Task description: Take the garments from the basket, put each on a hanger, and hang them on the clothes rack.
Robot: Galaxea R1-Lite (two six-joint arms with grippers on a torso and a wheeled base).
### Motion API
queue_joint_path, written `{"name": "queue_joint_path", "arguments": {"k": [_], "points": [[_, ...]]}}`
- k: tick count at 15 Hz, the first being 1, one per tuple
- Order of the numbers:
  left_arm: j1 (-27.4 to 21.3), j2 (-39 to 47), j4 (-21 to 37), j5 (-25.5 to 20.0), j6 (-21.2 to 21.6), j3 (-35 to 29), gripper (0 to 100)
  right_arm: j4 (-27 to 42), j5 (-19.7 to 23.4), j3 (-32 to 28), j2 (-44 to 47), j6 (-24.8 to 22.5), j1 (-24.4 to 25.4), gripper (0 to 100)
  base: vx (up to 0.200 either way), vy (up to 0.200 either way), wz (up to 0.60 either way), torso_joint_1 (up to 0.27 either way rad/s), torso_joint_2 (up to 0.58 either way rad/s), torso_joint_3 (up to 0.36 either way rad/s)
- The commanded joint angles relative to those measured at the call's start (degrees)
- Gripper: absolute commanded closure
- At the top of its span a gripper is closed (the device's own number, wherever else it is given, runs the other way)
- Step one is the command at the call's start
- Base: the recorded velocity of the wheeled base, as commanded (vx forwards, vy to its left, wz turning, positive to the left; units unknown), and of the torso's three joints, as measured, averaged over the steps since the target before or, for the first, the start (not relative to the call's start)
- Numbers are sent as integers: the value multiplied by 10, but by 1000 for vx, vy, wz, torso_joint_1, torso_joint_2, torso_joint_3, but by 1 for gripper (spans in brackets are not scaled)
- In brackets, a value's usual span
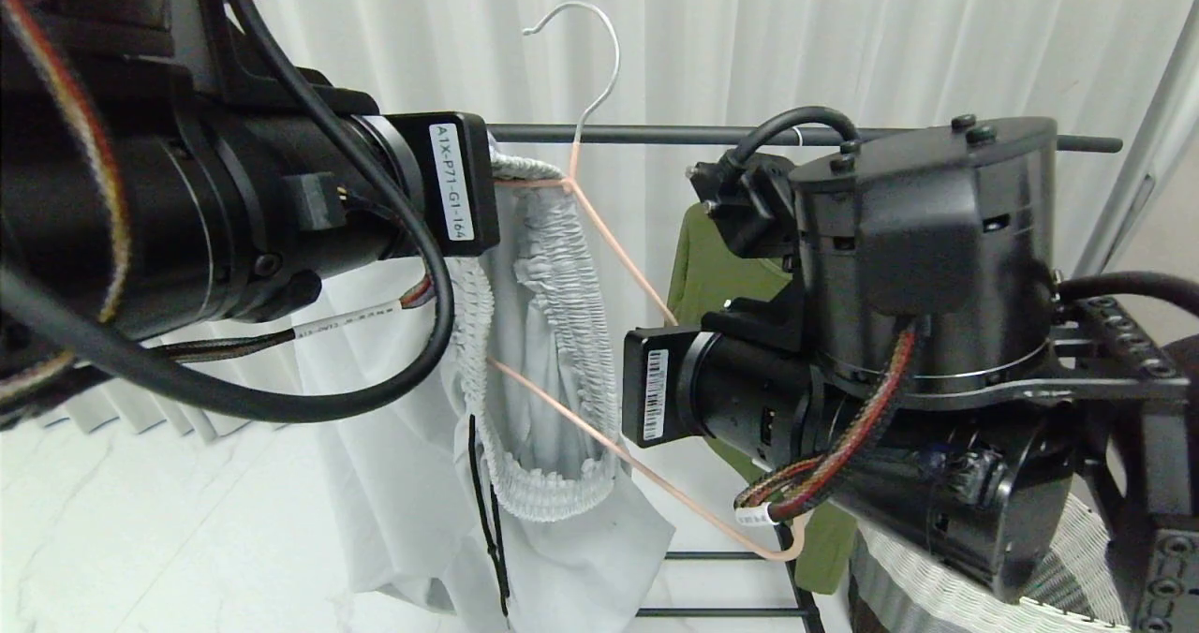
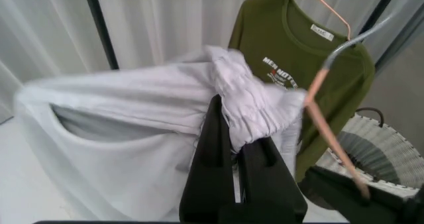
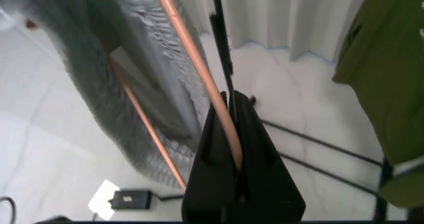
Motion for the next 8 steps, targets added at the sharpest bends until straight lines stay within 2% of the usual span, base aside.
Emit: {"name": "queue_joint_path", "arguments": {"k": [1, 5, 8], "points": [[-12, 0, -1, 0, 0, 0, 100, -11, 1, 7, -12, -8, -6, 100, 0, 0, 0, 0, 0, 0], [-20, 6, -2, 0, 0, 4, 100, -38, 3, 12, -23, -21, -10, 100, 0, 0, 0, 0, 0, 0], [-24, 6, -1, -3, 9, 7, 100, -78, 9, 50, -46, -48, -10, 100, 0, 0, 0, 0, 0, 0]]}}
